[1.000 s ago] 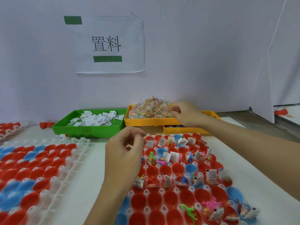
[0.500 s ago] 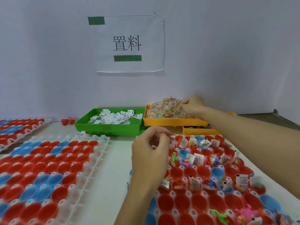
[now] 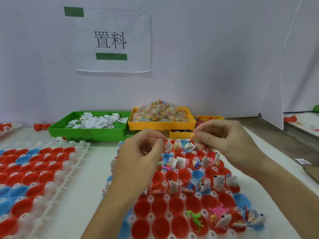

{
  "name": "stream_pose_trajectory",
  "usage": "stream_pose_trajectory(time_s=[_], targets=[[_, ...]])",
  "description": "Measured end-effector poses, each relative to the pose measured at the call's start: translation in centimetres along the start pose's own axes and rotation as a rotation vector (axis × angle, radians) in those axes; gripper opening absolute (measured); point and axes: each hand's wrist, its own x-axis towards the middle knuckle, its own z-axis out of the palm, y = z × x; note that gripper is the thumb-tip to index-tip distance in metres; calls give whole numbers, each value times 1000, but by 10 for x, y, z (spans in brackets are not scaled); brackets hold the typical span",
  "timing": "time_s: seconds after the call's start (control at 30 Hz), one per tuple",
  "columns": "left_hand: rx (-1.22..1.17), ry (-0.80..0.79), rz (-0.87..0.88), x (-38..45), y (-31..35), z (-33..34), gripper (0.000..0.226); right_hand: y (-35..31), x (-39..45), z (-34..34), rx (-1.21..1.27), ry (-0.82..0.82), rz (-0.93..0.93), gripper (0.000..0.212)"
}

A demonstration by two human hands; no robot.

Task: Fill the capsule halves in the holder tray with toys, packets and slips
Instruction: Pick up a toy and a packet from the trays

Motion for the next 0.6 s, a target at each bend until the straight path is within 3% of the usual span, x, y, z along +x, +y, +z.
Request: stream_pose_trajectory(time_s=[0.17, 0.33, 0.6], targets=[[31, -222, 19, -7, 2, 14, 16, -2, -17, 16, 88, -102, -54, 20], [32, -202, 48, -8, 0, 18, 20, 0, -21, 25, 116, -142, -75, 2], [44, -138, 7, -6, -6, 19, 20, 0, -21, 27, 12, -118, -107, 8]])
